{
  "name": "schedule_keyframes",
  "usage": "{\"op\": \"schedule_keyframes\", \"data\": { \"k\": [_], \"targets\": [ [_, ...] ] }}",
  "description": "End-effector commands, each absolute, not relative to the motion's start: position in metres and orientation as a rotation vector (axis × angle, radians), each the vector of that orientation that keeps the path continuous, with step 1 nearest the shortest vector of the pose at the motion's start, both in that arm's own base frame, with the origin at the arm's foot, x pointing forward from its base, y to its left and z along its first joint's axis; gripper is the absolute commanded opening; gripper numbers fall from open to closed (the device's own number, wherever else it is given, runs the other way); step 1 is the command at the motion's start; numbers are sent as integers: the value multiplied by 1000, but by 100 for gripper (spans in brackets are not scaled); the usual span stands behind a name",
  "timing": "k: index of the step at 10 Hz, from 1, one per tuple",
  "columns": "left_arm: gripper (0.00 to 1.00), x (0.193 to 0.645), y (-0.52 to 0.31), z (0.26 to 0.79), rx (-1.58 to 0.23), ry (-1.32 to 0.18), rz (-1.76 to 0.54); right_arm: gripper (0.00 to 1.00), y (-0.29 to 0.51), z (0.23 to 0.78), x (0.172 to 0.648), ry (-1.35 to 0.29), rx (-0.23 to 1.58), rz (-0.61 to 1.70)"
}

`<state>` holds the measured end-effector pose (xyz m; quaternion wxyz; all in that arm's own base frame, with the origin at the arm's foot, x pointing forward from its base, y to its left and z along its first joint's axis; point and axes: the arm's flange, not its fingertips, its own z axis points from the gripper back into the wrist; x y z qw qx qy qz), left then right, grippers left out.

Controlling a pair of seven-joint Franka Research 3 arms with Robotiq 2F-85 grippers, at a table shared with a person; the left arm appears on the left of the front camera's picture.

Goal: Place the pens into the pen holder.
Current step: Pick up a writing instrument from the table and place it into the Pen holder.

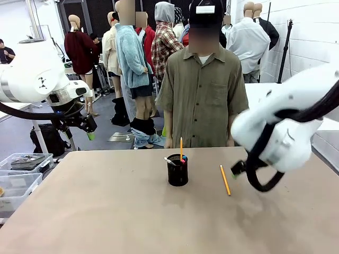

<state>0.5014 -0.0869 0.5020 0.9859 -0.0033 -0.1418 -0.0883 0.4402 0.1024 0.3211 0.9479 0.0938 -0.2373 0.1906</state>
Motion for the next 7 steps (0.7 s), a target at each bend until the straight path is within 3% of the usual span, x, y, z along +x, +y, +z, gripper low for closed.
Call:
{"op": "schedule_keyframes", "data": {
  "k": [1,7],
  "targets": [
    [96,500,-84,502,-12,-292,-190,100,150,426,477,-223,172,310],
    [96,500,-84,502,-12,-292,-190,100,179,417,496,-40,123,313]
  ]
}}
